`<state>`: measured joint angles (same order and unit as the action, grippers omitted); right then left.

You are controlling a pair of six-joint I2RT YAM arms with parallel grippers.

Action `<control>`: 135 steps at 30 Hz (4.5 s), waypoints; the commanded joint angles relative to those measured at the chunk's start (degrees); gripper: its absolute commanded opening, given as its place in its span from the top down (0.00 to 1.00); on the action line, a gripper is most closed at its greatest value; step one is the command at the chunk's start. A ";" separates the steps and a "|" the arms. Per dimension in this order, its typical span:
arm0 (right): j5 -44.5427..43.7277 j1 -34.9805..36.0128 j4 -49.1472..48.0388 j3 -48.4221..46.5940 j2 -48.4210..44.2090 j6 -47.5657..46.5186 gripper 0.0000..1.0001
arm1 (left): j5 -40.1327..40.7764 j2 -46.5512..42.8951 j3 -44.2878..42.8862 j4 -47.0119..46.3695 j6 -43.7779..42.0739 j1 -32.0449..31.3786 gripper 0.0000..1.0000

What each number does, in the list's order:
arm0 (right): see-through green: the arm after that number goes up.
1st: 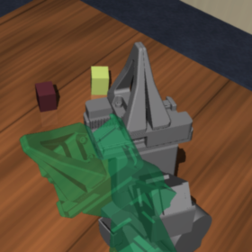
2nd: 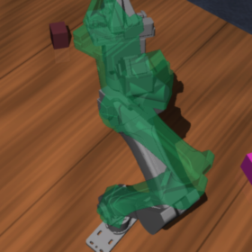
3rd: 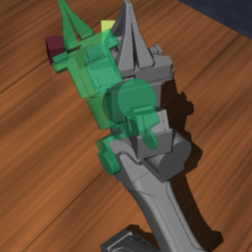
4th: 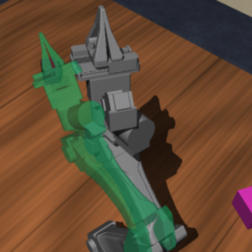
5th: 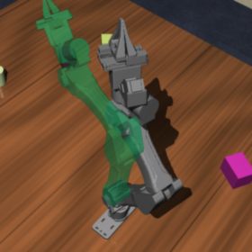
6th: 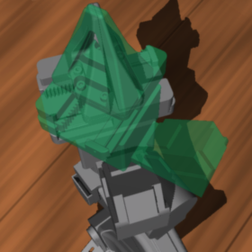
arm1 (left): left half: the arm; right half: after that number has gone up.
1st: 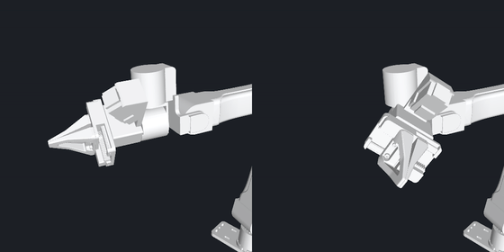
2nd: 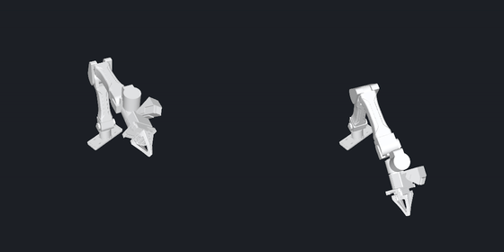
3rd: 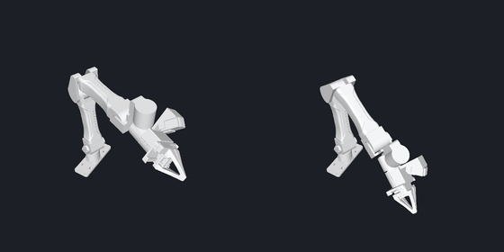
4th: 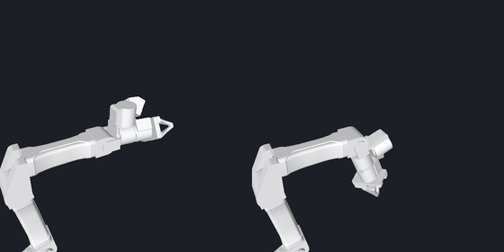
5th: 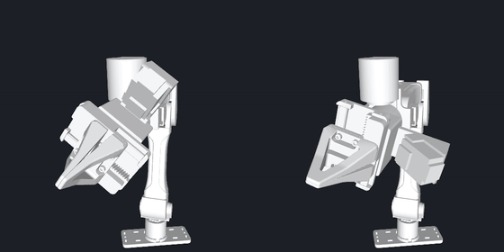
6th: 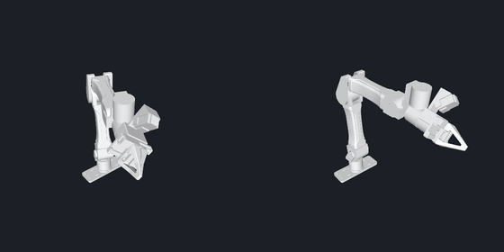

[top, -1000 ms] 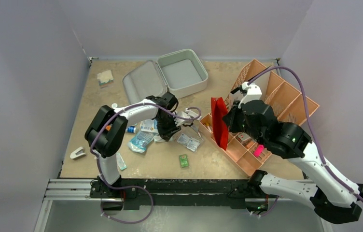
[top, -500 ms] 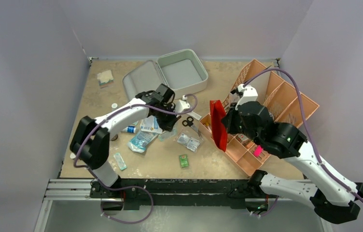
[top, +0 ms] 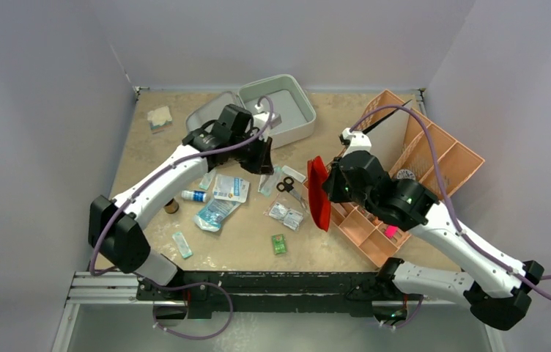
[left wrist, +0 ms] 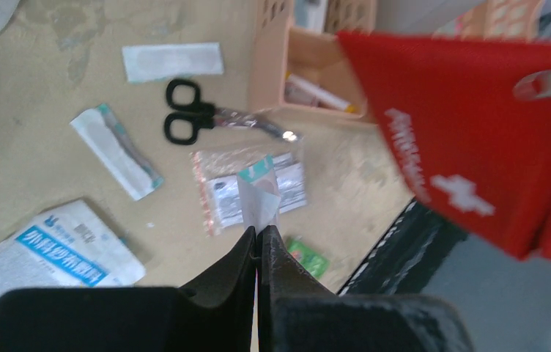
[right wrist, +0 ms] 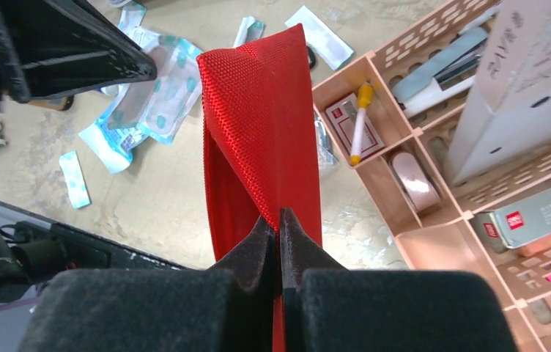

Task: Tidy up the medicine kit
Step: Pick up the medical item at the center of the board, then place the medical item at the medicine pouch, then pick up the medical item at the center of the board.

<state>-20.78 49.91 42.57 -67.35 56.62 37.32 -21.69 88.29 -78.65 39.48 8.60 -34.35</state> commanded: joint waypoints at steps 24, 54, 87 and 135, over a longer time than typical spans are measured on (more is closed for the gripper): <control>2.25 -0.04 -11.93 0.42 8.77 14.61 1.00 | -12.99 -17.24 17.17 -38.11 51.18 0.66 1.00; 3.15 0.01 -14.51 0.74 10.15 15.36 1.00 | 2.63 -11.05 15.80 -26.13 37.08 -6.57 1.00; 2.82 -0.01 -10.75 1.61 6.35 12.22 1.00 | 18.41 -14.34 3.95 1.70 22.10 -7.48 0.43; 2.93 -0.04 -10.66 6.63 -4.97 9.48 1.00 | 23.11 28.19 -7.24 -4.24 15.00 0.51 0.68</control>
<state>-18.24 49.87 33.52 -59.86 51.37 47.46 1.21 116.29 -84.99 36.93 25.26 -33.87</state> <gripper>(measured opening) 0.008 0.330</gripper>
